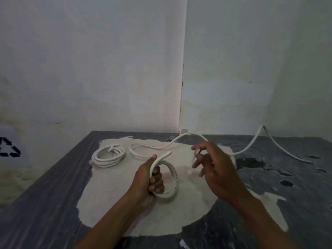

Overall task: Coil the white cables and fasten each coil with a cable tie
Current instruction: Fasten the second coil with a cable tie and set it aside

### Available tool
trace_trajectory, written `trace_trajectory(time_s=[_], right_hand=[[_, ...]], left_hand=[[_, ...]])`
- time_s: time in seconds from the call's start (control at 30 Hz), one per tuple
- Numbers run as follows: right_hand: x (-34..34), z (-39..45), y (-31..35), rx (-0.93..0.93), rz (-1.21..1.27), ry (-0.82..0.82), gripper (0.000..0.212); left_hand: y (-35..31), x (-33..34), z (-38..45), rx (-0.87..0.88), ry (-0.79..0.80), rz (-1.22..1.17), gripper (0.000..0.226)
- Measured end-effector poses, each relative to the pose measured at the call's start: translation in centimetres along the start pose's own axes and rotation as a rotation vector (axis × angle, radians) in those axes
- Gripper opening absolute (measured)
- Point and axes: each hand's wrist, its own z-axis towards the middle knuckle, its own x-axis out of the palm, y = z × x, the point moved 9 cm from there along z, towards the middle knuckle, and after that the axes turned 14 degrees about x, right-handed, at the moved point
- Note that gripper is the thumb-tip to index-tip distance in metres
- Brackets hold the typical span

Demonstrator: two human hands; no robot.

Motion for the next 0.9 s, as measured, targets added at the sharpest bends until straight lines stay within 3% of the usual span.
trace_trajectory(time_s=[0.17,0.43,0.47,0.63,0.77,0.9], right_hand=[[2.1,-1.0,-1.7,0.07,0.082,0.061,0.022],[1.1,-1.1,-3.9,0.322,0.259,-0.013,0.011],[1.2,-1.2,-4.4,0.375,0.263,-0.027,0.017],[1.5,-1.6,-6.1,0.587,0.417,-0.002,0.031],[3.0,-2.0,-6.6,0.706,0.693,0.136,0.033],[3.0,-2.0,-6.1,0.675,0.634,0.237,0.04]], left_hand=[[0.6,0.3,-0.3,-0.038,0.006,-0.076,0.053],[0.2,0.0,-0.2,0.084,0.011,0.19,0.058],[0.2,-0.1,-0.2,0.08,0.012,0.185,0.057],[0.4,0.3,-0.4,0.025,0.048,0.005,0.056],[-0.3,1.1,-0.4,0.01,0.124,-0.191,0.056],[-0.5,1.5,-0.5,0.023,0.165,-0.225,0.055]])
